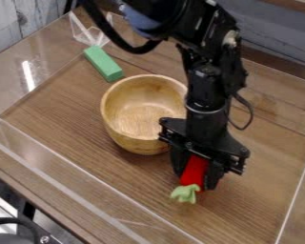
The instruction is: Move the red object to the right side of the table
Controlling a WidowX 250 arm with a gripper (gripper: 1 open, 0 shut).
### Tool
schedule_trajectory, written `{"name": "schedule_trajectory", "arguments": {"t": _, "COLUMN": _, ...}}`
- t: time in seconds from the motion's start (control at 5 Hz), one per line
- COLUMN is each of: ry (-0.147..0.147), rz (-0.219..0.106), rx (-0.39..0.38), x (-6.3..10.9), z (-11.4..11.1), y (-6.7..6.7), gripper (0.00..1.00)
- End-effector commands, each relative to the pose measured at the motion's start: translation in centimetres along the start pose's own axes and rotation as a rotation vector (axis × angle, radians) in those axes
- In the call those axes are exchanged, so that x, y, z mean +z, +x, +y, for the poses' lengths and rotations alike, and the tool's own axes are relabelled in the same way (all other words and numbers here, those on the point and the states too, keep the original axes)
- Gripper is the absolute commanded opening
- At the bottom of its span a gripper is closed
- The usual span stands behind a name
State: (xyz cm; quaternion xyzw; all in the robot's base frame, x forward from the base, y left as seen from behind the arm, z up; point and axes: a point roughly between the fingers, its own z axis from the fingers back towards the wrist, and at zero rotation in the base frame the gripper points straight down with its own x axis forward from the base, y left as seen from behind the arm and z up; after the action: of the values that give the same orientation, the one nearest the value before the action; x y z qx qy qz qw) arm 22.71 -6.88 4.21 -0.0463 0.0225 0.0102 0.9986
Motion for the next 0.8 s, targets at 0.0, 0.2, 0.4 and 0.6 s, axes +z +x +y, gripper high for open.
{"name": "schedule_trajectory", "arguments": {"t": 0.0, "ry": -0.013, "rz": -0.039, "rx": -0.01, "x": 1.2, "z": 0.6, "y": 1.6, "gripper": 1.0}}
{"name": "schedule_trajectory", "arguments": {"t": 0.2, "ry": -0.016, "rz": -0.056, "rx": -0.023, "x": 2.3, "z": 1.7, "y": 1.2, "gripper": 1.0}}
{"name": "schedule_trajectory", "arguments": {"t": 0.4, "ry": -0.022, "rz": -0.096, "rx": -0.039, "x": 4.3, "z": 2.6, "y": 1.1, "gripper": 1.0}}
{"name": "schedule_trajectory", "arguments": {"t": 0.6, "ry": -0.04, "rz": -0.152, "rx": -0.054, "x": 6.2, "z": 2.7, "y": 2.5, "gripper": 1.0}}
